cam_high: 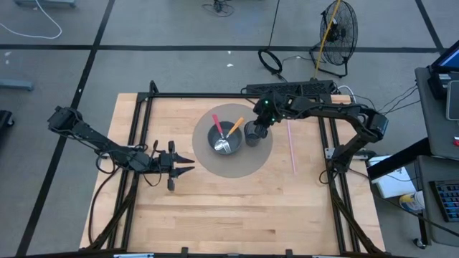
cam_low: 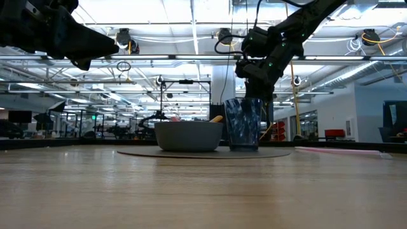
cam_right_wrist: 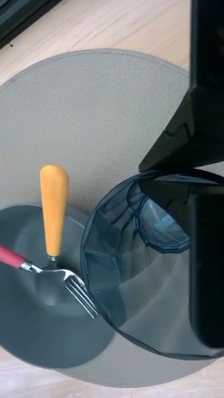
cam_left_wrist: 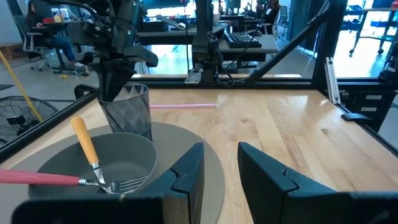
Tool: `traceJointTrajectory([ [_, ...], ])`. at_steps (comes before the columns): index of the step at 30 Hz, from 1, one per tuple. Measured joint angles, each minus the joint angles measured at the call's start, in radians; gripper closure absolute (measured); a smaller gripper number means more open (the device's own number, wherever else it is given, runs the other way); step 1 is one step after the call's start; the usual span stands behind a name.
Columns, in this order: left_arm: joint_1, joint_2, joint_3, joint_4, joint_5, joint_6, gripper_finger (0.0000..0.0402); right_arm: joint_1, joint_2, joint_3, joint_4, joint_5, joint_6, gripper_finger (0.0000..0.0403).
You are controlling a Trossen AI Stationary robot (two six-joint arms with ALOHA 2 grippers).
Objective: Pick & Place Utensil
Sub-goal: Move the dark blue cup to the dark blue bowl on the gray placemat
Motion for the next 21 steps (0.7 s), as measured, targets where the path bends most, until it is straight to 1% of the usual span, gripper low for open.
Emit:
traceJointTrajectory([
  [6,0.0,0.0,0.0,0.0,0.0,0.001,0.0298,-0.004,0.002,-0.002,-0.013,0.004,0.021,0.0366],
  [10,0.0,0.0,0.0,0.0,0.0,0.001,0.0298,-0.004,0.004,-0.004,-0.029,0.005,0.025,0.0361],
  [21,0.0,0.0,0.0,0.001,0.0,0.003,0.0298,-0.002,-0.001,-0.004,-0.042,0.004,0.022,0.0393],
])
